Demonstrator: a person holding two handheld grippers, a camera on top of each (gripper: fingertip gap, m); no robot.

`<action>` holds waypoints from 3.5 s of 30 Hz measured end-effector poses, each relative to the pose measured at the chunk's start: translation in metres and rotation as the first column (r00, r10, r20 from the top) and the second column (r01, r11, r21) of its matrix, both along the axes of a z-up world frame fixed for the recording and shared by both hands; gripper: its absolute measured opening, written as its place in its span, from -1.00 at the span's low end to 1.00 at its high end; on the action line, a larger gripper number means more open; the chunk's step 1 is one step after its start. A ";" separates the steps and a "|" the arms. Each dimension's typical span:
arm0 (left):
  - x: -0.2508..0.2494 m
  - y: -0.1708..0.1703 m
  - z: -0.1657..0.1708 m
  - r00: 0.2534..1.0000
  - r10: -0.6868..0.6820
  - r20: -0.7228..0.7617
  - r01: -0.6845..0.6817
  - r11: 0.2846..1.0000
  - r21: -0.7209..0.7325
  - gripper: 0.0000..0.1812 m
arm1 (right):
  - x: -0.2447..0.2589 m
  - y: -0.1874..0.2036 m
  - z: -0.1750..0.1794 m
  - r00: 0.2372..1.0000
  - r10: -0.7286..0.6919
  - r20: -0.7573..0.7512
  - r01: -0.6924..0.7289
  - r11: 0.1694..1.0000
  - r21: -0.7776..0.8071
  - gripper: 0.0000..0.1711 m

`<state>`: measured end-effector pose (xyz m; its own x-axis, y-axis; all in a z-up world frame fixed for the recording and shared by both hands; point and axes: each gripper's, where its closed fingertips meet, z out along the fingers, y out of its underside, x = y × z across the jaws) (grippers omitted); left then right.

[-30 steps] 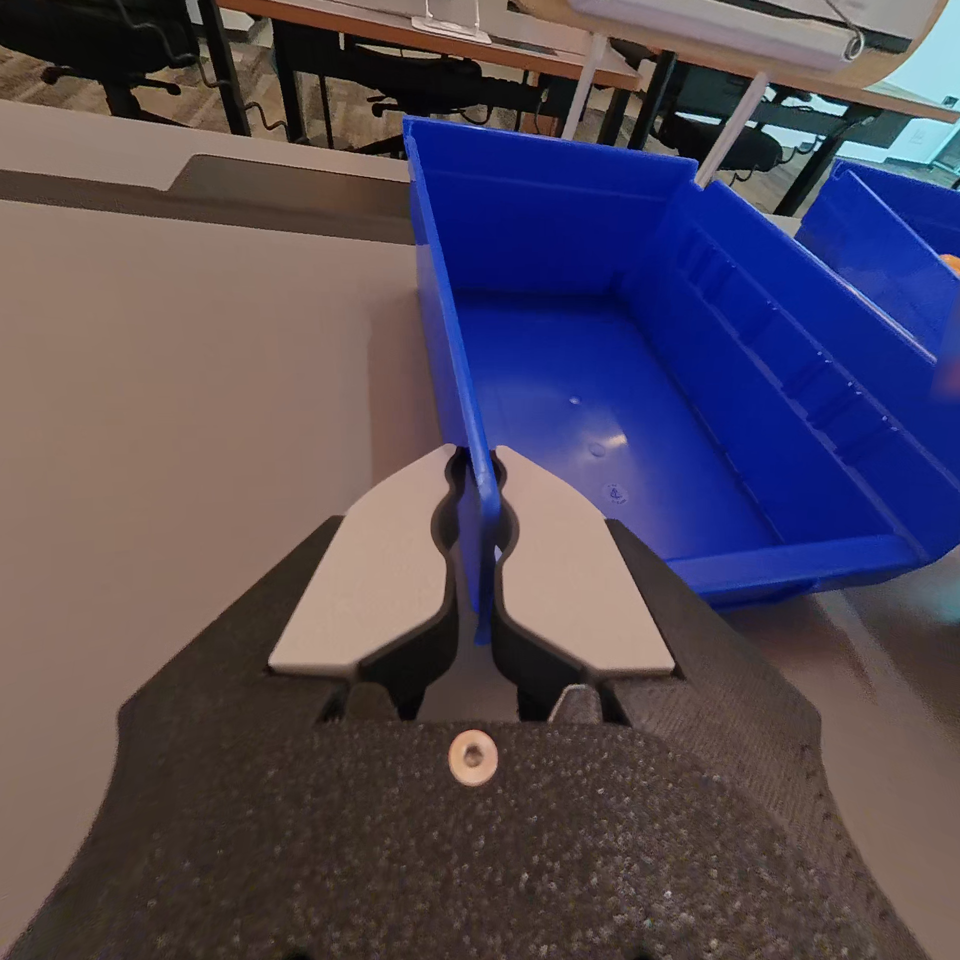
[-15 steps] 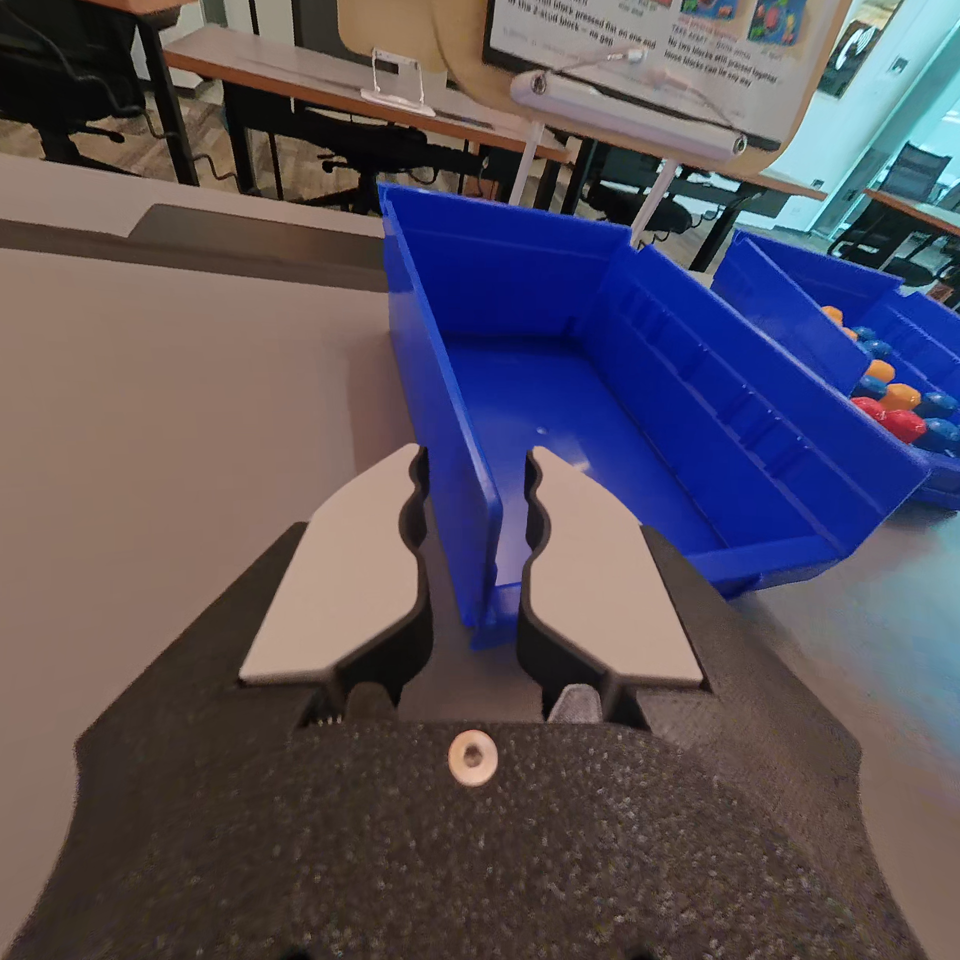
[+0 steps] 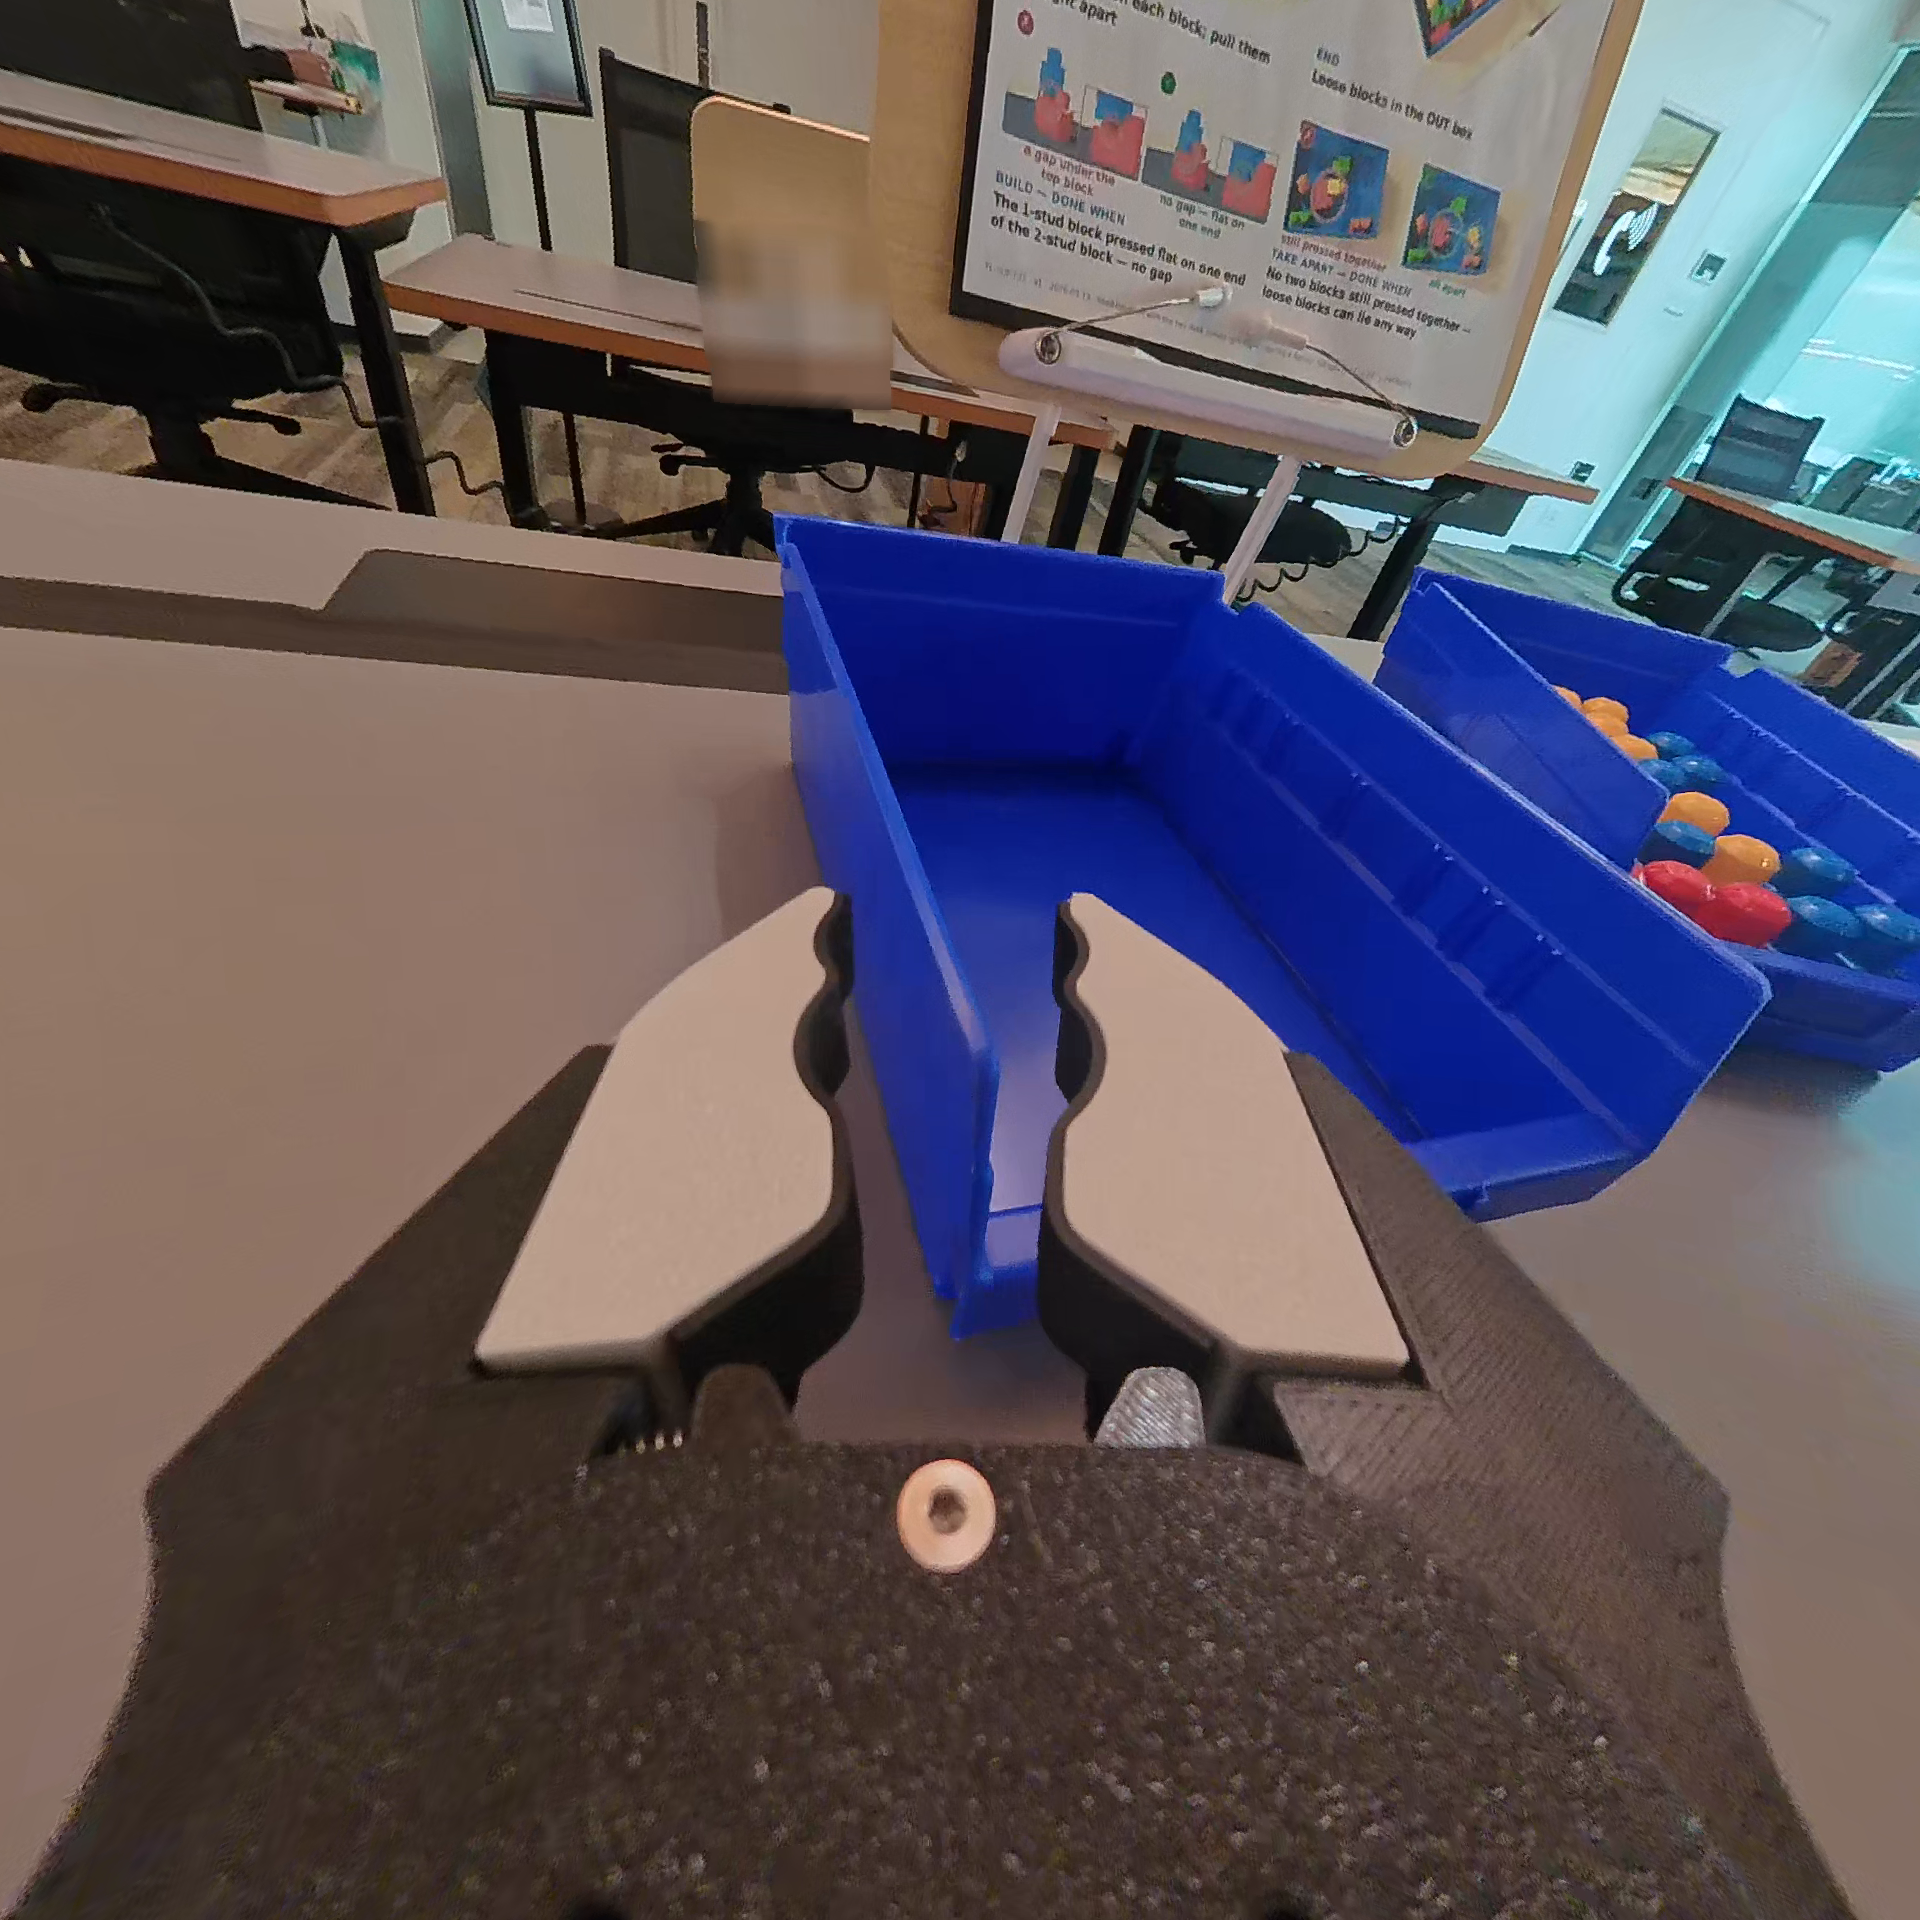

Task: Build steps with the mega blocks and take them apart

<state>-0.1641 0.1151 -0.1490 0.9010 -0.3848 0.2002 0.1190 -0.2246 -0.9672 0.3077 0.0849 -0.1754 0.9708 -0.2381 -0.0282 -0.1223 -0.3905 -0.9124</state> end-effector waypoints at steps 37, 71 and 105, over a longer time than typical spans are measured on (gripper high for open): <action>0.160 -0.119 -0.006 0.814 -0.498 -0.299 0.509 0.860 -0.046 -0.65 | -0.073 -0.096 -0.021 0.988 0.140 -0.072 -0.147 0.984 -0.099 -0.95; 0.213 -0.099 0.071 0.872 -0.364 -0.327 0.434 0.885 0.171 -0.84 | -0.080 -0.105 0.101 0.987 0.129 0.091 -0.143 0.974 0.177 -0.95; -0.182 -0.055 0.124 0.926 0.225 -0.304 -0.186 0.970 0.155 -0.91 | -0.483 0.013 0.113 0.737 0.671 -0.080 -0.651 0.737 0.182 -0.86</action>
<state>-0.3462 0.0601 -0.0252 0.9715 -0.1877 -0.1449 -0.1668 -0.1070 -0.9802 -0.1757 0.0975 -0.0621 0.8658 0.4779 -0.1486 -0.0012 -0.2949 -0.9555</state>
